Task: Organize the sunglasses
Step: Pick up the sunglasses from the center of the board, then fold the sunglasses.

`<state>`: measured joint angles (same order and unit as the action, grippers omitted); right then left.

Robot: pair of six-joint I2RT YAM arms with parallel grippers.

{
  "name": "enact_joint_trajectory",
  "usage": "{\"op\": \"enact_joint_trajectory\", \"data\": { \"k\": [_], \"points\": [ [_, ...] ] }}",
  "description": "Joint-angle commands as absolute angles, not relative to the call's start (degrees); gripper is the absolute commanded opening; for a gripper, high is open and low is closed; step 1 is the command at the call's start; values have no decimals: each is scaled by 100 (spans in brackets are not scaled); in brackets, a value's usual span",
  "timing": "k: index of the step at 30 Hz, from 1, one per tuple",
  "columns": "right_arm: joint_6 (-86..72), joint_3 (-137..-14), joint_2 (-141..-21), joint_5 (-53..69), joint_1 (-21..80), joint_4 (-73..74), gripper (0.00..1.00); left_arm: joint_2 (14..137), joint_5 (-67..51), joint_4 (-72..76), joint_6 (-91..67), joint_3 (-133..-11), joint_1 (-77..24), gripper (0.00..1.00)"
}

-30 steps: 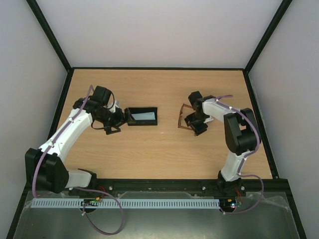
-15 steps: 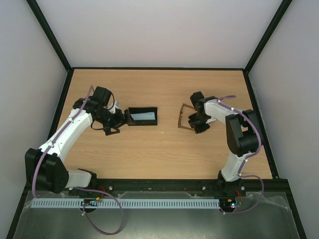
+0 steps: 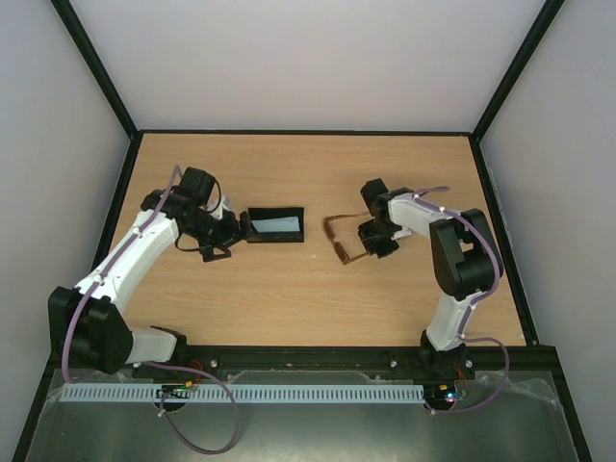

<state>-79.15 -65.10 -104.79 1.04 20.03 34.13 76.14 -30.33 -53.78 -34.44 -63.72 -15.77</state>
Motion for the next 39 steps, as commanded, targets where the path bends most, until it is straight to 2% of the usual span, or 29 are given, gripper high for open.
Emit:
{"op": "enact_joint_trajectory", "data": {
  "k": [1,11,18,23,30,39],
  "points": [
    [-8102,-6449,-10668,39,2046,3521,2,7481,-2983,-5601,-3373,-6399,-1556,99],
    [-6584,-7833,-10494,-777,2039,4374,1,7490,-2965,-5615,-3382,-6462,-1553,99],
    [-5005,-8934,-9855,-592,2157,5104,1,7656,-2963,-5813,-3387,-7092,-1534,99],
    [-4051,-8992,-9163,60,2476,5371,1,7883,-3090,-6005,-3391,-7822,-1535,99],
    [-3121,-9043,-8449,259,3163,5971,1,8293,-3269,-6554,-3269,-9052,-1522,99],
    [-2191,-9372,-8140,55,4010,6201,1,8279,-3624,-7230,-3010,-9308,-1638,99]
  ]
}}
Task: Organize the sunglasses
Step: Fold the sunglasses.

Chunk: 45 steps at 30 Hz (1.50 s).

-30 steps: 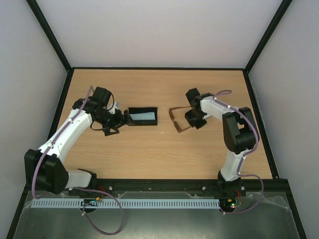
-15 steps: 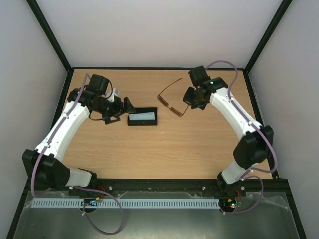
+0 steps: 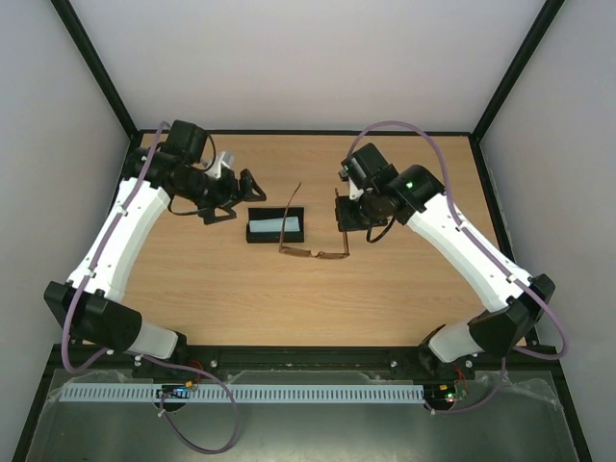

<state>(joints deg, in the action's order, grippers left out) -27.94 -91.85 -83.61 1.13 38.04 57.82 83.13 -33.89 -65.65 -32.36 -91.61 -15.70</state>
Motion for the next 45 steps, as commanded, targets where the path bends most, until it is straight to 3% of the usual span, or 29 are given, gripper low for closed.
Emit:
{"op": "enact_joint_trajectory", "data": {
  "k": [1,8,10,14,22,30,38,45],
  "points": [
    [-2139,-9369,-8110,45,4031,6168,1,8233,-3625,-7336,-2998,-9308,-1679,99],
    [-2112,-9237,-8099,-397,4029,6196,1,7798,-3691,-7358,-3549,-9211,-1917,96],
    [-2134,-9219,-8139,-308,4029,6131,1,7781,-3565,-7280,-3705,-9199,-2121,86],
    [-2098,-9292,-8250,-244,4041,6067,1,7881,-3348,-7112,-3868,-9137,-2466,57],
    [-2026,-9395,-8377,-126,4043,6037,1,8380,-3005,-6962,-3890,-9381,-2659,36],
    [-2004,-9489,-8450,-57,4040,6028,1,9044,-2715,-6878,-3864,-9831,-2939,35],
    [-1996,-9604,-8575,-54,4042,6039,1,10040,-2634,-7126,-3922,-11121,-3579,34],
    [-2029,-9653,-8648,-166,4041,6112,1,10299,-2455,-7270,-3955,-11237,-4031,34]
  ]
}}
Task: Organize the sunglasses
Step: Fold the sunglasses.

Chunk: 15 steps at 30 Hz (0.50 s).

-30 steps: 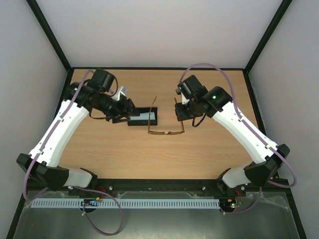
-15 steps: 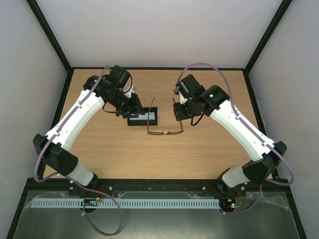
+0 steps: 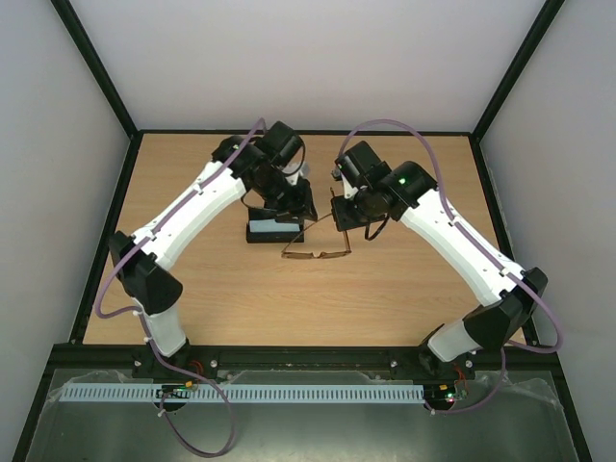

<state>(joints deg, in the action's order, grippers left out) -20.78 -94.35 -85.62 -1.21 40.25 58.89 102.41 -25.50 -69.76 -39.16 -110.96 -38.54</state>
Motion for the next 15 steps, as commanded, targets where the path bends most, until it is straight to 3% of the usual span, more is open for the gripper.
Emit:
{"op": "enact_joint_trajectory", "data": {
  "k": [1,15],
  "points": [
    [-2037,-9665,-8663,-175,4041,6117,1,10307,-2445,-7285,-3951,-11227,-4068,34],
    [-2273,-9798,-8817,-325,4040,6107,1,10415,-2604,-7284,-3844,-11140,-4310,37]
  ]
}}
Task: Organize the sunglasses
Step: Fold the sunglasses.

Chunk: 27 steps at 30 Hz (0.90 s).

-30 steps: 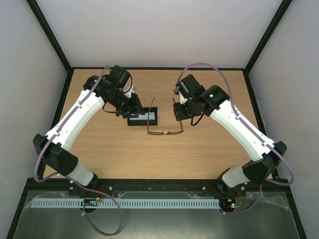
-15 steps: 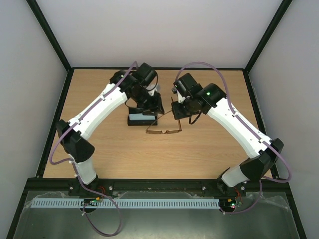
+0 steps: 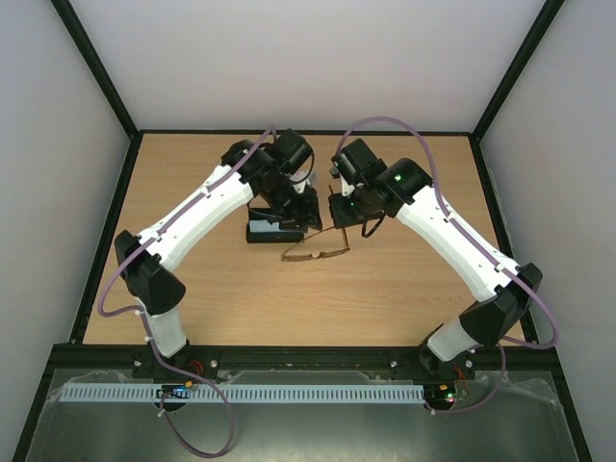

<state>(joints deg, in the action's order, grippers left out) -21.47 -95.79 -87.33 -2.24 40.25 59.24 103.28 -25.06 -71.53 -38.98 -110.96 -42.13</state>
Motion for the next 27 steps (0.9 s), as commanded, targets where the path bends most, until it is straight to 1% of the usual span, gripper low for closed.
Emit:
{"op": "enact_joint_trajectory", "data": {
  "k": [1,6,13,16,19,22,27],
  "points": [
    [-2297,-9802,-8831,-325,4030,6108,1,10415,-2616,-7279,-3846,-11130,-4321,37],
    [-2363,-9732,-8813,-322,4025,6096,1,10365,-2666,-7210,-3847,-11050,-4346,37],
    [-2412,-9740,-8807,-249,4026,6095,1,10382,-2736,-6980,-3918,-11011,-4316,53],
    [-2415,-9720,-8794,-275,4019,6111,1,10448,-2951,-6876,-3949,-11049,-4338,55],
    [-2447,-9727,-8789,-349,4026,6148,1,10486,-3040,-6972,-3904,-11138,-4384,49],
    [-2507,-9738,-8814,-394,4025,6178,1,10464,-2960,-7126,-3839,-11111,-4407,38],
    [-2620,-9738,-8843,-497,4023,6193,1,10478,-2831,-7336,-3770,-11106,-4484,24]
  ]
}}
